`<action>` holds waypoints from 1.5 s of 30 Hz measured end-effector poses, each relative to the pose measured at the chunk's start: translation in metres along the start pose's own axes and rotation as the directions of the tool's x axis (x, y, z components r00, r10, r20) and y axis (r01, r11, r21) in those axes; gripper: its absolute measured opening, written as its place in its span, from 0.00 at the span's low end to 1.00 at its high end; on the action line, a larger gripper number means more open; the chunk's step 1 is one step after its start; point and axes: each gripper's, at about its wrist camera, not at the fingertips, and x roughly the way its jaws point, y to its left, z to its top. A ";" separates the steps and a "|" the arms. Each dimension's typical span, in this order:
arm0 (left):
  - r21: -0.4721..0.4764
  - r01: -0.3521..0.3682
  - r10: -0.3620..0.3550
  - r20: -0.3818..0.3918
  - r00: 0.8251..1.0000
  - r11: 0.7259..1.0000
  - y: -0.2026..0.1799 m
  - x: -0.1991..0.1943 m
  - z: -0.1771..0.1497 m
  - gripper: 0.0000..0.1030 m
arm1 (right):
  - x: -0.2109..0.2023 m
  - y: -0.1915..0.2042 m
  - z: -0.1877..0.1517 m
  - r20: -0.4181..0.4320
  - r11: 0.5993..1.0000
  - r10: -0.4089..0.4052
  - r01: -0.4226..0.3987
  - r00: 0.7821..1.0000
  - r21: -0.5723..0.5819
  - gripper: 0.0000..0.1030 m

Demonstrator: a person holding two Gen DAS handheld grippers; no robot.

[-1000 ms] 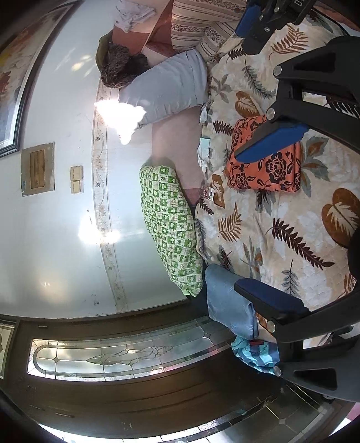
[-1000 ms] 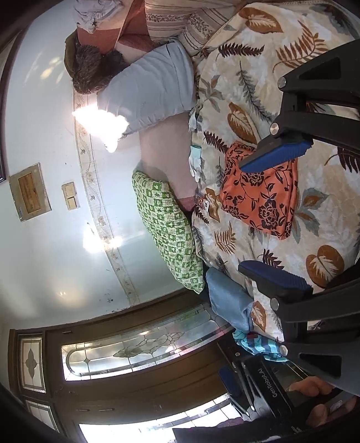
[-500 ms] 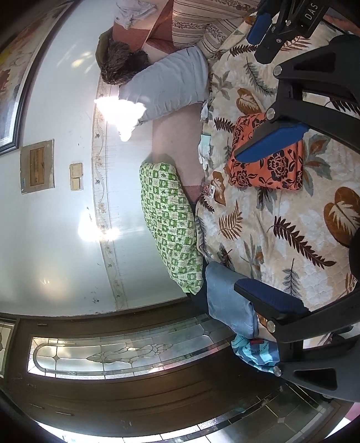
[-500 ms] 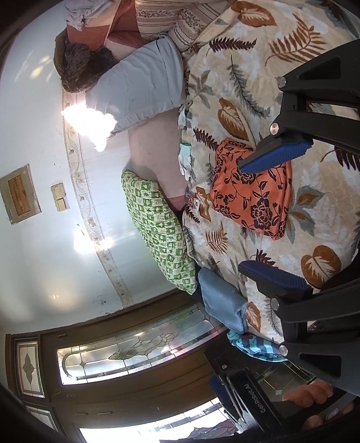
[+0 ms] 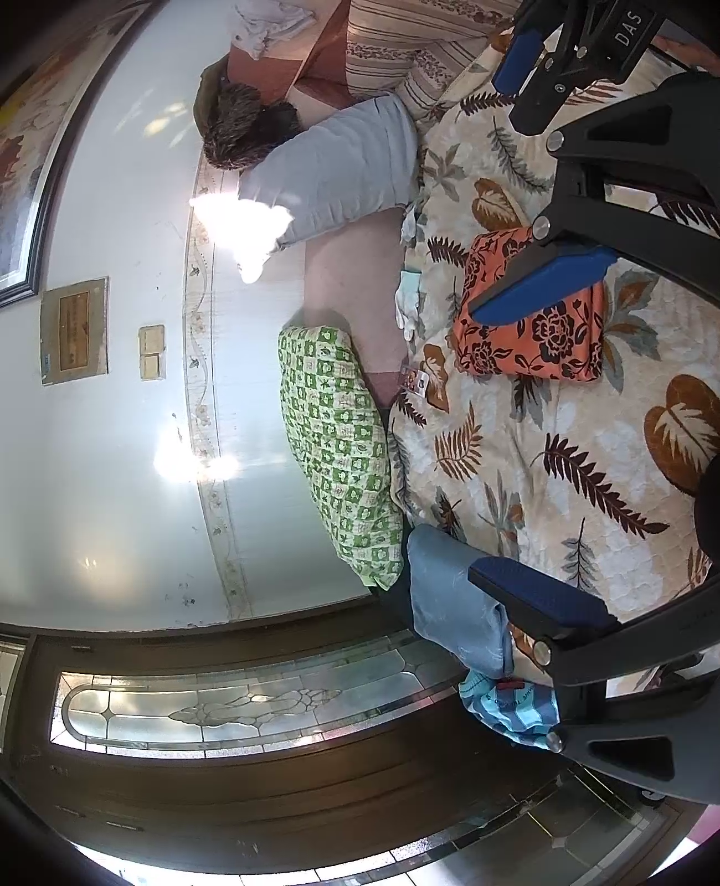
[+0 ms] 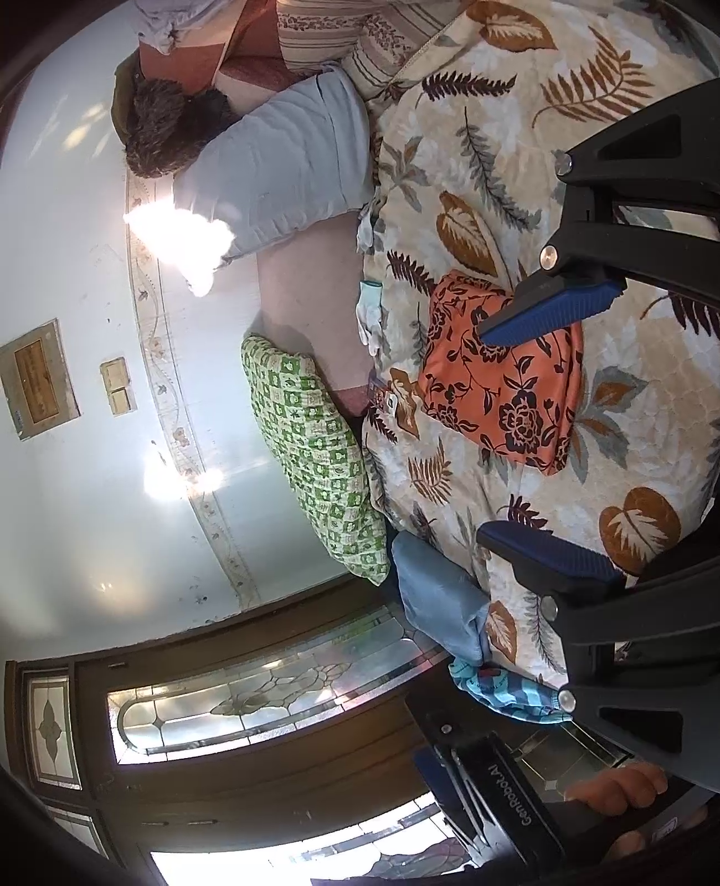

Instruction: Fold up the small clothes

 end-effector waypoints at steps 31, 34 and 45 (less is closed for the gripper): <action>-0.031 -0.011 0.011 0.013 1.000 0.999 0.012 -0.005 0.000 0.84 | 0.003 0.014 0.002 -0.011 1.000 0.009 -0.009 1.000 -0.026 0.67; -0.033 -0.014 0.014 0.013 1.000 0.999 0.013 -0.002 0.000 0.83 | 0.007 0.013 0.003 -0.018 0.999 0.013 -0.013 1.000 -0.029 0.67; -0.048 -0.020 0.020 0.007 1.000 0.999 0.015 0.007 -0.001 0.84 | 0.017 0.019 0.006 -0.022 0.999 0.017 -0.018 1.000 -0.045 0.67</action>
